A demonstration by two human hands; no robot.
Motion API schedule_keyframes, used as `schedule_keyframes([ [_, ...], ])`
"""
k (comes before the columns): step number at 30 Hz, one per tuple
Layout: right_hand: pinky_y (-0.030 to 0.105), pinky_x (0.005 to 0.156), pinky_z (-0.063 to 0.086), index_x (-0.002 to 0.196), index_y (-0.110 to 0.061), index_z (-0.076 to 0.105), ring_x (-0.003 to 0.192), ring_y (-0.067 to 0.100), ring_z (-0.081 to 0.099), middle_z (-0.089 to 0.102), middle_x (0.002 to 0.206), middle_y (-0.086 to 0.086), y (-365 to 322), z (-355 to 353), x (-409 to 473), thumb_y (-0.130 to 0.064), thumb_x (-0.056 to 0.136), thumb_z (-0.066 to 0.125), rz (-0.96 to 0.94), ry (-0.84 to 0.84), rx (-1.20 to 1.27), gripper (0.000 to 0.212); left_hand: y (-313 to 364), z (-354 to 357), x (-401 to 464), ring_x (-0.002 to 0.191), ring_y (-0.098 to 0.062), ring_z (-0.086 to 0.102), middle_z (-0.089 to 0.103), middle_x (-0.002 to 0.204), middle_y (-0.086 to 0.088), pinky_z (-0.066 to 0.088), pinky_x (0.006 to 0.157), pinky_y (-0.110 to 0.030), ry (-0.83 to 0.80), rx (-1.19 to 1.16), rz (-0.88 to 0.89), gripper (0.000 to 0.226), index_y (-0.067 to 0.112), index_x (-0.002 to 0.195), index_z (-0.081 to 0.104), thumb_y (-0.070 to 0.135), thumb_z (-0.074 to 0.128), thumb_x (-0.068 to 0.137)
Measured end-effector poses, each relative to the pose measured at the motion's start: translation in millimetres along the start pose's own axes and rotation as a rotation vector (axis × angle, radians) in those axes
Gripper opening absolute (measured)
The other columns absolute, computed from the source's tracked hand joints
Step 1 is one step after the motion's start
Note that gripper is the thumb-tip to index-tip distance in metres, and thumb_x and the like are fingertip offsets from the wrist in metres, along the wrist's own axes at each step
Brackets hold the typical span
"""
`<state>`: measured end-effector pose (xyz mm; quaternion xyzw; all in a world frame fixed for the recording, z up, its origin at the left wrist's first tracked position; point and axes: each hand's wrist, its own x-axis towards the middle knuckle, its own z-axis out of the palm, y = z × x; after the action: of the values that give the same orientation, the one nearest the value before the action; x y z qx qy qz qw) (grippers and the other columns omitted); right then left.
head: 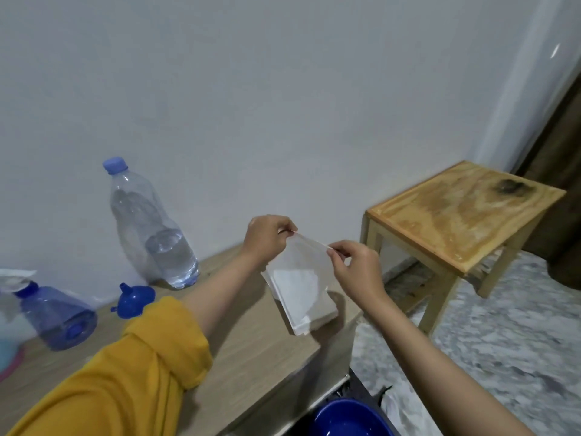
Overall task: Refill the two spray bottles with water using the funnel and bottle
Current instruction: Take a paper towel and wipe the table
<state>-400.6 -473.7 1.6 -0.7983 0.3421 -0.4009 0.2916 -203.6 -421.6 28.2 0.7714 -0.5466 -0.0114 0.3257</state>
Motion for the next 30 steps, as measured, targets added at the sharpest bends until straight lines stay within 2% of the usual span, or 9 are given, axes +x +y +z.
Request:
schedule_keyframes([
  [5, 0.039, 0.072, 0.054, 0.086, -0.013, 0.076, 0.076, 0.02, 0.067, 0.074, 0.08, 0.001, -30.0, -31.6, 24.3, -0.016, 0.085, 0.066, -0.076, 0.077, -0.066, 0.011, 23.9, -35.7, 15.0, 0.101, -0.015, 0.065, 0.073, 0.101, 0.003, 0.044, 0.098, -0.037, 0.045, -0.01, 0.055, 0.021, 0.017, 0.096, 0.075, 0.007, 0.061, 0.083],
  [9, 0.034, 0.071, 0.054, 0.085, -0.015, 0.077, 0.077, 0.019, 0.069, 0.075, 0.08, 0.0, -44.9, -47.5, 31.7, -0.016, 0.083, 0.067, -0.085, 0.058, -0.104, 0.01, 36.9, -53.6, 18.7, 0.101, -0.015, 0.065, 0.073, 0.103, 0.002, 0.044, 0.099, -0.039, 0.0, -0.003, 0.057, 0.028, 0.017, 0.1, 0.074, 0.003, 0.057, 0.082],
  [14, 0.034, 0.074, 0.054, 0.083, -0.017, 0.077, 0.078, 0.016, 0.069, 0.075, 0.079, -0.003, -56.5, -55.2, 31.2, -0.018, 0.081, 0.069, -0.07, 0.053, -0.074, 0.008, 46.2, -71.8, 12.0, 0.087, -0.015, 0.066, 0.073, 0.087, 0.005, 0.049, 0.091, -0.039, 0.037, -0.032, 0.07, 0.02, 0.022, 0.084, 0.071, 0.007, 0.058, 0.081],
  [19, 0.026, 0.071, 0.053, 0.08, -0.019, 0.077, 0.071, 0.008, 0.066, 0.07, 0.07, -0.01, -72.1, -54.6, 31.8, -0.017, 0.081, 0.07, 0.017, -0.04, 0.058, 0.007, 39.5, -89.7, -0.2, 0.085, -0.013, 0.065, 0.07, 0.083, 0.01, 0.052, 0.084, -0.039, 0.01, -0.027, 0.039, 0.022, 0.025, 0.077, 0.069, 0.007, 0.056, 0.079],
  [22, 0.027, 0.071, 0.053, 0.075, -0.022, 0.075, 0.07, 0.011, 0.068, 0.073, 0.073, -0.004, -81.9, -46.8, 29.7, -0.014, 0.081, 0.072, 0.095, -0.098, 0.235, 0.011, 27.8, -99.8, -10.6, 0.085, -0.012, 0.063, 0.069, 0.082, 0.012, 0.051, 0.085, -0.039, -0.002, 0.006, 0.015, 0.02, 0.024, 0.079, 0.07, 0.009, 0.057, 0.081],
  [25, 0.008, 0.067, 0.046, 0.082, -0.016, 0.076, 0.069, 0.003, 0.063, 0.072, 0.076, -0.004, -91.6, -39.2, 24.3, -0.014, 0.083, 0.07, 0.032, -0.028, 0.165, 0.007, 17.2, -107.7, -21.7, 0.088, -0.012, 0.064, 0.071, 0.087, 0.01, 0.051, 0.087, -0.038, 0.006, 0.0, -0.013, 0.02, 0.022, 0.082, 0.073, 0.009, 0.058, 0.082],
  [26, 0.006, 0.066, 0.044, 0.085, -0.014, 0.077, 0.07, 0.003, 0.062, 0.071, 0.076, -0.004, -96.1, -37.6, 22.0, -0.014, 0.083, 0.07, -0.009, -0.008, 0.119, 0.007, 15.8, -110.3, -24.8, 0.089, -0.012, 0.064, 0.072, 0.088, 0.008, 0.05, 0.088, -0.037, 0.018, -0.014, -0.023, 0.02, 0.021, 0.083, 0.073, 0.009, 0.058, 0.082],
  [27, 0.009, 0.068, 0.044, 0.087, -0.013, 0.077, 0.072, 0.005, 0.062, 0.07, 0.076, -0.004, -100.0, -36.3, 20.0, -0.013, 0.083, 0.069, -0.045, 0.006, 0.084, 0.009, 15.0, -112.3, -26.7, 0.091, -0.013, 0.065, 0.073, 0.09, 0.006, 0.05, 0.089, -0.037, 0.031, -0.029, -0.033, 0.019, 0.02, 0.084, 0.074, 0.008, 0.058, 0.082],
  [30, 0.028, 0.08, 0.052, 0.09, -0.012, 0.077, 0.078, 0.012, 0.066, 0.074, 0.081, -0.002, -109.5, -34.9, 18.7, -0.013, 0.084, 0.069, -0.119, 0.049, 0.039, 0.01, 15.6, -115.8, -28.8, 0.093, -0.014, 0.065, 0.073, 0.093, 0.004, 0.051, 0.09, -0.036, 0.065, -0.067, -0.05, 0.017, 0.017, 0.088, 0.075, 0.009, 0.06, 0.083],
])
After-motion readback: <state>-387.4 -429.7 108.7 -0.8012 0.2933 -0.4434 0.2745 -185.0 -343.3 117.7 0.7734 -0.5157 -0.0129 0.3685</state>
